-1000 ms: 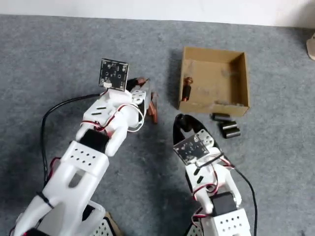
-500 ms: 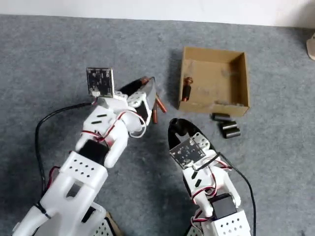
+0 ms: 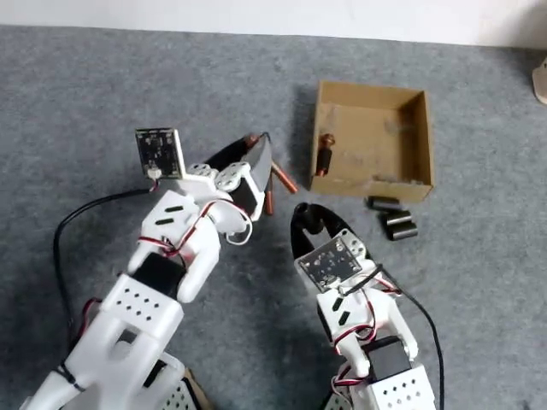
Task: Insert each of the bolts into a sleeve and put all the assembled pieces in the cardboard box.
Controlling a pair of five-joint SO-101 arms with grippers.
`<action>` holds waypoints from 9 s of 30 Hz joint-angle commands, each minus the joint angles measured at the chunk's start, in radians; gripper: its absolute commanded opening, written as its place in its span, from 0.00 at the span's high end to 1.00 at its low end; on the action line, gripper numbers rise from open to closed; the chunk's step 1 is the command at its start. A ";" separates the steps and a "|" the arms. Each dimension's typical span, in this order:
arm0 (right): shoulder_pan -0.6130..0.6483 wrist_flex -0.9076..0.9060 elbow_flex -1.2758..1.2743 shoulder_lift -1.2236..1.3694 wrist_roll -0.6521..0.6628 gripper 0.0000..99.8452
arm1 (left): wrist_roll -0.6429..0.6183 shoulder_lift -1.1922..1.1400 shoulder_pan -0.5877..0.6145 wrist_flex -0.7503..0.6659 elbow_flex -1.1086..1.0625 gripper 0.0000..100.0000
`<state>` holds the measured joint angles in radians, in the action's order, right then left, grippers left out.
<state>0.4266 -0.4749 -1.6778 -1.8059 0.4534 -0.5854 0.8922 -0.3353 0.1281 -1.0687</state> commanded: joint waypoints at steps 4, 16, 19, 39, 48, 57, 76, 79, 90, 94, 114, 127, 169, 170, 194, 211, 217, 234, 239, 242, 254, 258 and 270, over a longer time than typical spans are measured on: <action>0.002 0.027 -0.156 -0.019 -0.011 0.99 | -0.005 0.093 -0.113 0.115 0.012 1.00; 0.002 0.027 -0.156 -0.021 -0.011 0.99 | 0.044 0.097 -0.030 0.055 -0.038 1.00; 0.002 0.027 -0.156 -0.021 -0.011 0.99 | 0.055 0.099 -0.012 0.051 -0.038 1.00; 0.008 0.027 -0.156 -0.021 -0.012 0.99 | 0.052 0.099 -0.062 0.049 -0.064 1.00; 0.010 0.027 -0.156 -0.021 -0.017 0.99 | 0.058 0.099 -0.085 0.008 -0.076 1.00; 0.010 0.022 -0.156 -0.015 -0.009 0.99 | 0.055 0.099 -0.038 -0.054 -0.076 1.00; 0.048 0.045 -0.156 -0.021 -0.017 0.99 | 0.060 0.093 -0.168 -0.055 -0.139 1.00; 0.048 0.044 -0.156 -0.021 -0.017 0.99 | 0.060 0.093 -0.176 -0.054 -0.140 1.00; 0.035 0.044 -0.156 -0.018 -0.017 0.99 | 0.063 0.096 -0.205 -0.055 -0.211 0.97; 0.007 0.044 -0.156 -0.021 -0.017 0.99 | 0.054 0.093 -0.202 -0.052 -0.225 0.75; -0.107 -0.008 -0.134 -0.010 -0.020 1.00 | 0.054 0.101 0.124 0.224 -0.295 0.52; -0.165 0.039 0.390 0.633 -0.130 1.00 | 0.061 0.101 0.197 0.233 -0.366 0.54; -0.383 -0.275 1.405 1.799 -0.348 1.00 | 0.063 0.096 0.226 0.232 -0.377 0.54; -0.398 -0.278 1.383 1.770 -0.348 1.00 | 0.063 0.096 0.226 0.232 -0.377 0.54; -0.599 -0.371 1.096 1.590 -0.680 0.91 | 0.063 0.099 0.226 0.232 -0.375 0.54; -0.602 -0.186 1.030 1.853 -0.772 0.78 | 0.063 0.099 0.226 0.232 -0.375 0.54; -0.596 -0.246 1.116 1.928 -0.772 0.78 | 0.063 0.099 0.226 0.232 -0.375 0.54; -0.461 -0.395 1.118 1.868 -0.586 0.99 | 0.063 0.099 0.225 0.232 -0.377 0.54; -0.412 -0.377 1.032 1.702 -0.549 0.99 | 0.063 0.099 0.225 0.232 -0.377 0.54; -0.392 -0.315 0.938 1.601 -0.493 0.99 | 0.063 0.099 0.225 0.232 -0.377 0.54; -0.199 -0.111 0.552 1.187 -0.193 0.99 | 0.061 0.099 0.225 0.232 -0.375 0.54; -0.176 -0.056 0.458 1.096 -0.190 0.99 | 0.061 0.099 0.219 0.232 -0.377 0.54; -0.170 0.183 0.305 1.079 -0.192 0.99 | -0.021 0.084 0.203 0.394 -0.199 0.54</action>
<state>0.2455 -0.3736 -1.3510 -0.6920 0.2539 -0.5654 0.9751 -0.1128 0.4488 -1.3663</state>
